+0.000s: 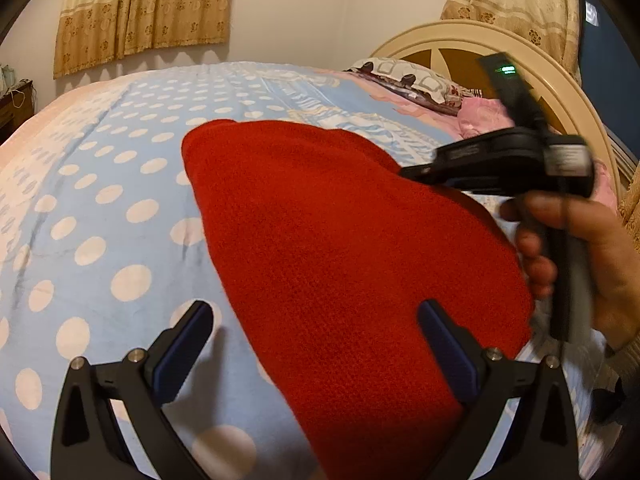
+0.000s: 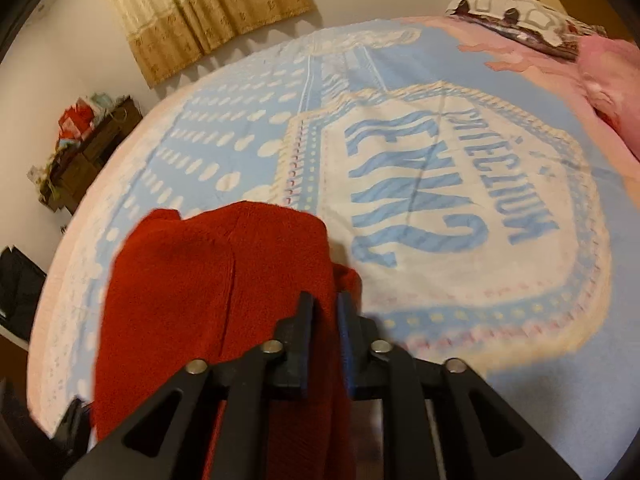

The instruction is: Fold small clothes

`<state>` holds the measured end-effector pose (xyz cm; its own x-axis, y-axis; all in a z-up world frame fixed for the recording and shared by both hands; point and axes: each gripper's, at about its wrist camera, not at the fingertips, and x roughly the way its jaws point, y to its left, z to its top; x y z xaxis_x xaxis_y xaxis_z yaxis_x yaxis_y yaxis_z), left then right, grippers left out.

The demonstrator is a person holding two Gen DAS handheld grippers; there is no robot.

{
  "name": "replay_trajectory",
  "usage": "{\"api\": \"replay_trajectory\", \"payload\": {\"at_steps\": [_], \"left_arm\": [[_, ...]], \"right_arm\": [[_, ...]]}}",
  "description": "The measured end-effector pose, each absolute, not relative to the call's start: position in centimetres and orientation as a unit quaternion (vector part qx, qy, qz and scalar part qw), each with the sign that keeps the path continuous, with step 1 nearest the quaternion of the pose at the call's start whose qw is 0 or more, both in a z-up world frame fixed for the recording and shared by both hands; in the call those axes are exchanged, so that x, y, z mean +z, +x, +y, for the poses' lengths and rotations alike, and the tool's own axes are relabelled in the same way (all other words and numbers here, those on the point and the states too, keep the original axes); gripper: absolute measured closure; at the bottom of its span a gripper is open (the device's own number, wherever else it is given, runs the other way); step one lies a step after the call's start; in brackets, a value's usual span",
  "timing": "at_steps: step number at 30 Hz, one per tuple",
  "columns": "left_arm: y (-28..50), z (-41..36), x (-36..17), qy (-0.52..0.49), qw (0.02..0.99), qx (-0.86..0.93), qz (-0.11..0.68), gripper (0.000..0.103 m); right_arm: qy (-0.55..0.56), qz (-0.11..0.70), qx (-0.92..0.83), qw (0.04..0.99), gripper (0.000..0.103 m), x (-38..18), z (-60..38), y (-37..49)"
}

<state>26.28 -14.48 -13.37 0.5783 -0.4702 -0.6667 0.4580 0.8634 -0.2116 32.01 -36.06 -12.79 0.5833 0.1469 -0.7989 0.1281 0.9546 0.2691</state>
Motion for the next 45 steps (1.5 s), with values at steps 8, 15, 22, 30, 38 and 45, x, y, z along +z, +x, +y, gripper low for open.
{"api": "replay_trajectory", "payload": {"at_steps": [8,15,22,30,38,45], "left_arm": [[26.4,-14.1,-13.4,-0.017,0.886,-0.264,0.381,0.0],[26.5,-13.8,-13.5,-0.026,0.883,-0.269,0.385,0.0],[27.3,-10.7,-14.1,-0.124,0.867,-0.283,0.391,0.0],[27.6,-10.6,-14.6,-0.15,0.853,-0.299,0.401,0.0],[27.6,-11.4,-14.6,-0.129,0.843,-0.325,0.409,0.004],[27.6,-12.1,-14.5,-0.133,0.829,-0.354,0.412,0.02]], "right_arm": [[0.123,0.472,0.077,0.869,0.063,-12.6,-33.0,22.0],[0.108,0.485,0.088,0.864,0.066,-13.7,-32.9,20.9],[0.172,0.449,0.09,0.872,0.038,-11.6,-35.5,22.5],[0.23,0.442,0.093,0.862,0.038,-13.2,-36.8,29.4],[0.268,0.446,0.084,0.85,0.038,-16.5,-38.5,32.5],[0.274,0.436,0.153,0.843,0.056,-17.3,-37.7,33.3]]}}
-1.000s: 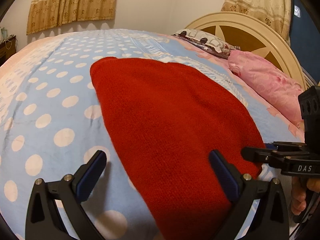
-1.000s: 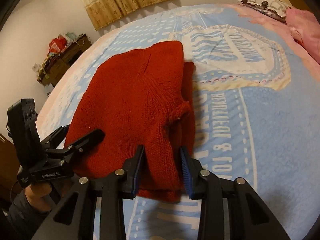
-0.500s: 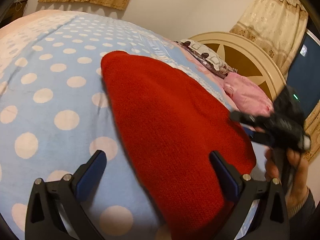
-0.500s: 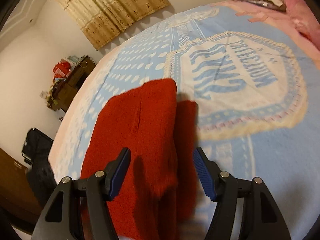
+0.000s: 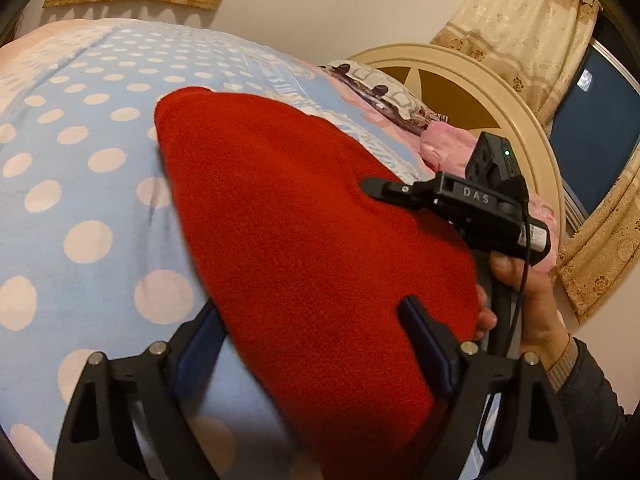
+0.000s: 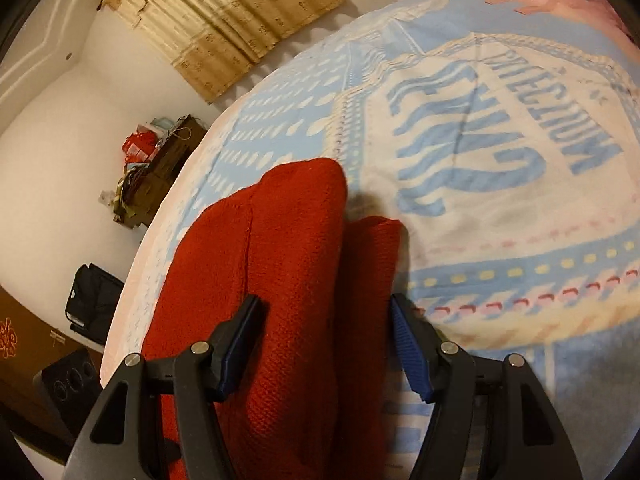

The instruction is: Fold small clothes

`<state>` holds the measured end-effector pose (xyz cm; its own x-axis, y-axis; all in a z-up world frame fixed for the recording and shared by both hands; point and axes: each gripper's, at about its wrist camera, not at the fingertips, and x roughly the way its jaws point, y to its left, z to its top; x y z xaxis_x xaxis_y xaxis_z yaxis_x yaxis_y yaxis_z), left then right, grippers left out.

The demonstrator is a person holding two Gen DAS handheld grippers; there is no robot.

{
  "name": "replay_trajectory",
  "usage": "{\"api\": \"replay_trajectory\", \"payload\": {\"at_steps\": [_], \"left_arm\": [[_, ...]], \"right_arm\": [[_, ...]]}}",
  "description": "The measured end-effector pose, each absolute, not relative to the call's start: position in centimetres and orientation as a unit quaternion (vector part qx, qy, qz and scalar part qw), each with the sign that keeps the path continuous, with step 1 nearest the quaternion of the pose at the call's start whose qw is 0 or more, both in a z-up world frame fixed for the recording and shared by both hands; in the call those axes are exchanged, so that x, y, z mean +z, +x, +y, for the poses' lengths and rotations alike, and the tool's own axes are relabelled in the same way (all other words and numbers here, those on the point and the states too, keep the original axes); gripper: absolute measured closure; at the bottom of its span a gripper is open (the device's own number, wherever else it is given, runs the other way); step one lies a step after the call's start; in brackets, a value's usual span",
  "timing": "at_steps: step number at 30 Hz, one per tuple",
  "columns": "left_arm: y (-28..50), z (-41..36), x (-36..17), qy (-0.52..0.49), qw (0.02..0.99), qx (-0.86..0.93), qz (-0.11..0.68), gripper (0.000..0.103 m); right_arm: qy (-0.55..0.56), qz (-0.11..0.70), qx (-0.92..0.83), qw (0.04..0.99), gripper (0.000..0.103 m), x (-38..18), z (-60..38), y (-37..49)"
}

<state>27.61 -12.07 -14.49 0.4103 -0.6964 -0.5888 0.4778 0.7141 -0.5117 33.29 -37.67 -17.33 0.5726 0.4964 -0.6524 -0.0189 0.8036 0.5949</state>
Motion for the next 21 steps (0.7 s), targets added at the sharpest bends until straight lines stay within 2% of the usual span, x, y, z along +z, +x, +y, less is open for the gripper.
{"api": "replay_trajectory", "payload": {"at_steps": [1,3,8,12,21], "left_arm": [[27.6,-12.1,-14.5,-0.134,0.828,-0.356,0.412,0.021],[27.6,-11.9,-14.5,-0.144,0.825,-0.359,0.412,0.027],[27.5,-11.7,-14.5,-0.151,0.826,-0.358,0.409,0.039],[26.9,-11.3,-14.3,-0.16,0.831,-0.354,0.399,0.052],[25.8,-10.3,-13.8,-0.16,0.836,-0.336,0.403,0.06]], "right_arm": [[0.288,0.436,0.162,0.837,0.062,-17.6,-37.9,33.3],[0.309,0.431,0.171,0.83,0.067,-17.9,-38.2,33.1],[0.306,0.42,0.18,0.835,0.073,-17.9,-37.8,32.9],[0.305,0.409,0.189,0.839,0.074,-17.8,-37.6,32.4],[0.292,0.393,0.206,0.847,0.075,-17.2,-35.8,31.1]]}}
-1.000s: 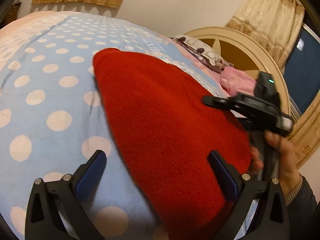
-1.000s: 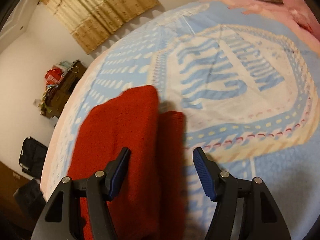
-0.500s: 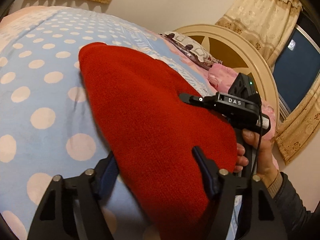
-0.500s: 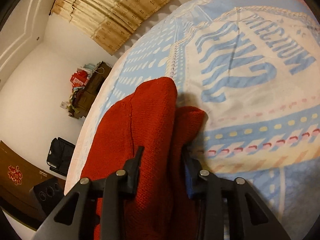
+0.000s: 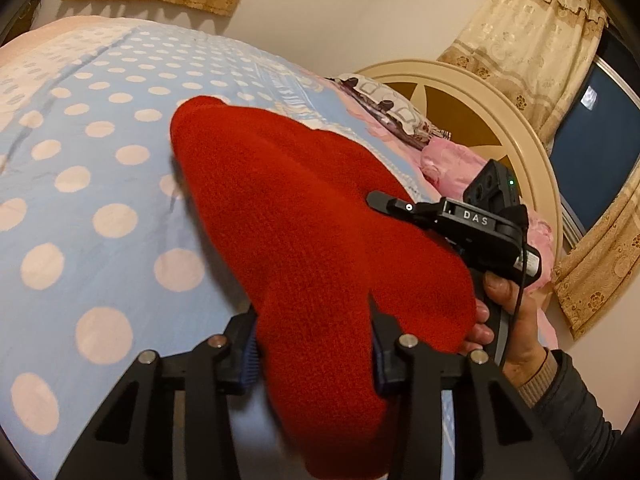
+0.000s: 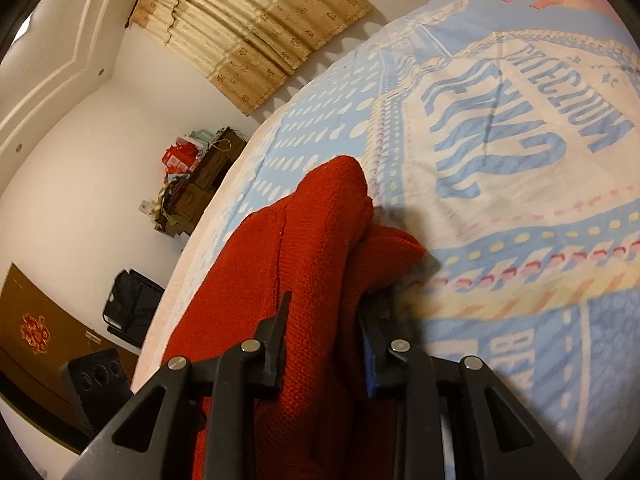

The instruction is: Fold small clothes

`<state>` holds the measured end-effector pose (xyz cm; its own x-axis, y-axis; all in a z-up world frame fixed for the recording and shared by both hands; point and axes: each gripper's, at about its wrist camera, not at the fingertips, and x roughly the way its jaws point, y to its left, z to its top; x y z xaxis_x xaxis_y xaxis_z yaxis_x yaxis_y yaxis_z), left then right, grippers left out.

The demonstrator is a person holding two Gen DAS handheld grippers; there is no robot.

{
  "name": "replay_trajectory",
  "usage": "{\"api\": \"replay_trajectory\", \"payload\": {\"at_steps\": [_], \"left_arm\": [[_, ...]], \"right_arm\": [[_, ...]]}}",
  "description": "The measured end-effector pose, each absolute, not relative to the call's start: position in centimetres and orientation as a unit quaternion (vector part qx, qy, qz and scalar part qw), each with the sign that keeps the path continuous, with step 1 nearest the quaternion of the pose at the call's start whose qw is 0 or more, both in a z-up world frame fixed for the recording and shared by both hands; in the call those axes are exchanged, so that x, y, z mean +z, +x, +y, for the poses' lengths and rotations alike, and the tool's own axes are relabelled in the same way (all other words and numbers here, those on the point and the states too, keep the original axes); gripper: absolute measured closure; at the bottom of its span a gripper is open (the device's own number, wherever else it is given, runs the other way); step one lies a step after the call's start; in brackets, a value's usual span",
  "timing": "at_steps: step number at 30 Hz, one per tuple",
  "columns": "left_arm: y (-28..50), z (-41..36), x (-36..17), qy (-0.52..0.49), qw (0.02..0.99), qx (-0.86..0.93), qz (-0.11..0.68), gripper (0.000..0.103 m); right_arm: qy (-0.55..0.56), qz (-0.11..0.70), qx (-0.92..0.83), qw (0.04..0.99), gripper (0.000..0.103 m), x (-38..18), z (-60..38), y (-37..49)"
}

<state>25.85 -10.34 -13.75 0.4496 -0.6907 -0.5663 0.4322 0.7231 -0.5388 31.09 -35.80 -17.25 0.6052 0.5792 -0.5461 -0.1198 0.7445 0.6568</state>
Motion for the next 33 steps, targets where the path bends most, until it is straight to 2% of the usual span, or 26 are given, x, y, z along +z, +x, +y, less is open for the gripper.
{"api": "replay_trajectory", "payload": {"at_steps": [17,33], "left_arm": [[21.8,-3.8,-11.4,-0.143,0.859,-0.31,0.382,0.062],[16.6,6.9,-9.9,-0.141,0.9,-0.213,0.352,0.062]], "right_arm": [[0.239,0.39,0.256,0.852,0.076,-14.6,-26.1,27.7],[0.2,0.414,0.356,0.814,0.076,-14.2,-9.4,27.3]]}}
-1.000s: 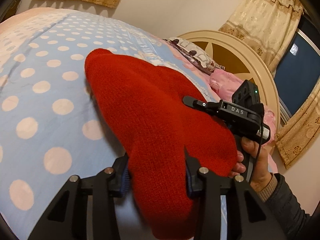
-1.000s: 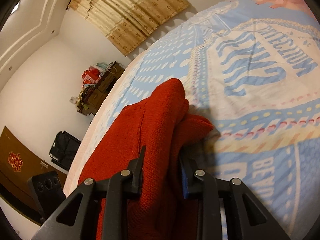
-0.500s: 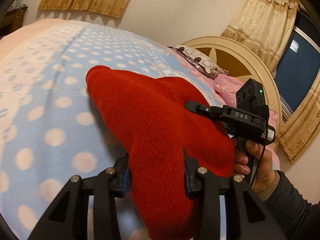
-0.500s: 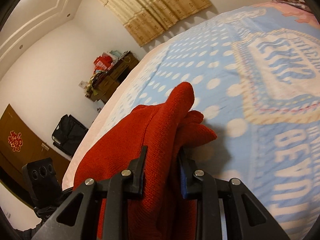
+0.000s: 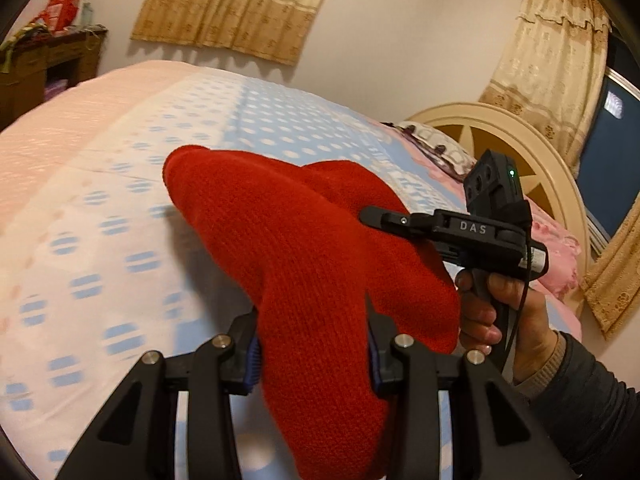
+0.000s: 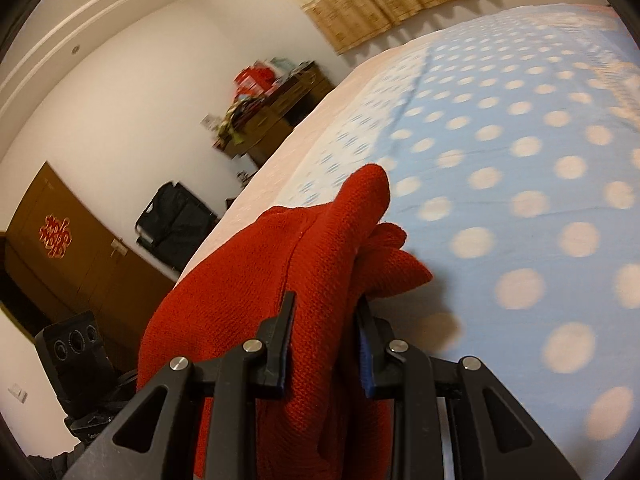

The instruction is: Fold small clothes

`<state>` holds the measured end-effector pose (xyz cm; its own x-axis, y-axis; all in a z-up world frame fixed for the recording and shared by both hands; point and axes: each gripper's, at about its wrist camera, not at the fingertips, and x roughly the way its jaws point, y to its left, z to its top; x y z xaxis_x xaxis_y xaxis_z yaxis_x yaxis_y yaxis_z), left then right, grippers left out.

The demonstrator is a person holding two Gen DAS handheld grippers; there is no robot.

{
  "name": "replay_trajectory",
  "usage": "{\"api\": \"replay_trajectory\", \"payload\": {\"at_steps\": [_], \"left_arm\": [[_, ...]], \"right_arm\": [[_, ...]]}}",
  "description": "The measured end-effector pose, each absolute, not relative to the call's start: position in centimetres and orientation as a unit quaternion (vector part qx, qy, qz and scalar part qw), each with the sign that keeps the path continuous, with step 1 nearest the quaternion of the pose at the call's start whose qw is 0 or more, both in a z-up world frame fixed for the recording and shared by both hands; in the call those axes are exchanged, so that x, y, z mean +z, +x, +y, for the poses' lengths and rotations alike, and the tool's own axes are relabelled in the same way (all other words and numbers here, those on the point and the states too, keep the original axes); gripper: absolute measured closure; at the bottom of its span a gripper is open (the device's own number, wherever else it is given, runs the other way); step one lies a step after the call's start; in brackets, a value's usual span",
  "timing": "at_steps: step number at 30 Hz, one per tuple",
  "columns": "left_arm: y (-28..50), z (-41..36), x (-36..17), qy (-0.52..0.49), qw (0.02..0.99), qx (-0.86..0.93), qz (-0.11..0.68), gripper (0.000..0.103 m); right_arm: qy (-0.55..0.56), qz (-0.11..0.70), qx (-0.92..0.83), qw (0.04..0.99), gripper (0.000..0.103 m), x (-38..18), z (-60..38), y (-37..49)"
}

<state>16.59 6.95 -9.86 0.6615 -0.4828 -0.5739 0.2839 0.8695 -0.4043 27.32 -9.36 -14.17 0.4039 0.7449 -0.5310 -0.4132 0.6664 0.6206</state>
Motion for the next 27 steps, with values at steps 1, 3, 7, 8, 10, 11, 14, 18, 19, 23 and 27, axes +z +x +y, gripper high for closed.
{"api": "replay_trajectory", "payload": {"at_steps": [1,3,7,8,10,11,14,18,19,23,27], "left_arm": [[16.5,7.3,-9.8,-0.143,0.902,-0.206,0.352,0.062],[16.1,8.0,-9.9,-0.144,0.905,-0.194,0.351,0.062],[15.2,9.4,-10.0,-0.148,0.909,-0.172,0.349,0.062],[15.1,9.7,-10.1,-0.151,0.91,-0.167,0.349,0.062],[14.7,10.4,-10.4,-0.158,0.91,-0.159,0.349,0.062],[14.5,10.6,-10.5,-0.16,0.91,-0.155,0.349,0.062],[13.8,11.3,-11.0,-0.162,0.912,-0.145,0.349,0.062],[13.2,11.7,-11.4,-0.165,0.913,-0.137,0.348,0.062],[13.1,11.7,-11.4,-0.165,0.913,-0.136,0.347,0.062],[12.5,12.1,-11.6,-0.167,0.915,-0.131,0.344,0.062],[12.1,12.5,-11.7,-0.167,0.917,-0.126,0.339,0.062]], "right_arm": [[0.198,0.415,0.361,0.811,0.076,-14.2,-8.5,27.3],[0.195,0.418,0.37,0.807,0.076,-14.4,-6.8,27.2],[0.187,0.425,0.383,0.799,0.076,-14.7,-4.4,27.1],[0.185,0.426,0.386,0.797,0.076,-14.7,-3.9,27.0],[0.181,0.429,0.391,0.794,0.076,-14.9,-2.8,26.9],[0.178,0.43,0.393,0.793,0.076,-14.9,-2.3,26.8],[0.17,0.434,0.397,0.791,0.076,-15.1,-1.3,26.5],[0.161,0.438,0.401,0.789,0.076,-15.3,-0.1,26.3],[0.159,0.438,0.401,0.788,0.076,-15.4,0.0,26.2],[0.154,0.44,0.404,0.787,0.076,-15.4,0.8,26.0],[0.148,0.442,0.406,0.786,0.076,-15.6,1.9,26.3]]}}
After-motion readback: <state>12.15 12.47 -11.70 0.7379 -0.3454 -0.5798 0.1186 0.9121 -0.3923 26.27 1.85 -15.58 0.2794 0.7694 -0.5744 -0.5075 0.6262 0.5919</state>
